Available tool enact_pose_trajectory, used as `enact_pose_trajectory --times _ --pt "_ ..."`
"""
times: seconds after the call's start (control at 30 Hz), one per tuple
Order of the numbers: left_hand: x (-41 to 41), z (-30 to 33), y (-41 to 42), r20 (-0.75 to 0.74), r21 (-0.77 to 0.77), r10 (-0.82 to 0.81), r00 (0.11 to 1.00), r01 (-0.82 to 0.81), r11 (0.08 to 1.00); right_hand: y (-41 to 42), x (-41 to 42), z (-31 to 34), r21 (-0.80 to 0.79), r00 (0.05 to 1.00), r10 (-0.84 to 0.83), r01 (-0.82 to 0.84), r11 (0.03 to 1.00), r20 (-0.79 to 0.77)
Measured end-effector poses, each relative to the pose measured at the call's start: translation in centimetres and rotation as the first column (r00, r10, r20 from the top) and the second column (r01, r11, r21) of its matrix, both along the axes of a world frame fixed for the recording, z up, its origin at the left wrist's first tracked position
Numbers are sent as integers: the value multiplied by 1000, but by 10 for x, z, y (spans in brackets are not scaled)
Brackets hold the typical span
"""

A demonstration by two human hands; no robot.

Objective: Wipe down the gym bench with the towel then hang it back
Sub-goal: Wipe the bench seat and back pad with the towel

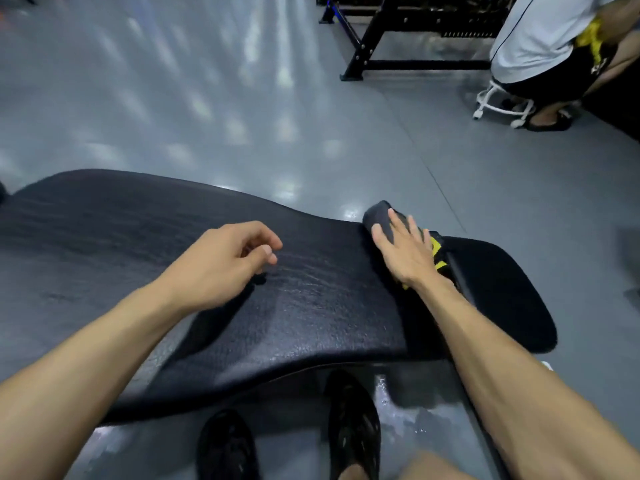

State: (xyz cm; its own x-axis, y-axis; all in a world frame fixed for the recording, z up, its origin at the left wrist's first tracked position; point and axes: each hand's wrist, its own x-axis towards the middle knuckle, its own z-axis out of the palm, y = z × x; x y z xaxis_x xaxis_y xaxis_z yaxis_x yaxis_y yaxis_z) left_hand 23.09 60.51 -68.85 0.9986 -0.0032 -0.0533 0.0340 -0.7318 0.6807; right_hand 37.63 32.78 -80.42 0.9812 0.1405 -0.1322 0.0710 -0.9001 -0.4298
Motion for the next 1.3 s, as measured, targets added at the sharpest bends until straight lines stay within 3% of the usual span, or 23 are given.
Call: enact_pose_trajectory --times 0.07,0.1,0.2,0.3,0.37,0.5,0.57,0.63,0.73,0.83,1.0,1.13,1.3 --pt "1 -1 13 8 31 47 999 -47 998 31 -1 6 15 997 79 -79 997 20" --pt "2 -1 18 16 42 71 997 -72 997 46 -15 9 23 977 199 -201 979 73" --pt "3 4 21 58 84 108 992 -113 990 70 -98 12 -2 746 613 -635 773 261" --pt "-3 14 23 71 77 141 987 -146 986 51 -135 11 -17 555 782 -812 583 285" --pt "-12 20 25 66 81 160 985 -165 983 39 -112 14 51 596 763 -795 604 249" --pt "-44 32 34 65 104 196 978 -202 974 60 -55 29 108 907 412 -420 901 87" --pt "-61 41 42 51 136 209 976 -215 967 84 -65 34 38 911 407 -410 911 66" --pt "-78 52 51 42 188 229 973 -233 954 103 -102 33 5 795 595 -600 800 119" --pt "-99 63 63 25 290 231 973 -228 929 109 -158 32 -93 488 850 -854 512 198" --pt "-111 62 71 12 334 213 977 -205 920 107 -162 40 -152 385 909 -900 408 160" --pt "-124 30 92 42 304 219 975 -222 926 123 -127 42 -149 466 867 -858 491 178" --pt "-120 20 126 36 323 173 984 -175 930 159 -68 41 -92 643 758 -753 652 109" --pt "-111 39 183 150 301 162 975 -201 932 230 0 44 -107 820 571 -565 818 41"
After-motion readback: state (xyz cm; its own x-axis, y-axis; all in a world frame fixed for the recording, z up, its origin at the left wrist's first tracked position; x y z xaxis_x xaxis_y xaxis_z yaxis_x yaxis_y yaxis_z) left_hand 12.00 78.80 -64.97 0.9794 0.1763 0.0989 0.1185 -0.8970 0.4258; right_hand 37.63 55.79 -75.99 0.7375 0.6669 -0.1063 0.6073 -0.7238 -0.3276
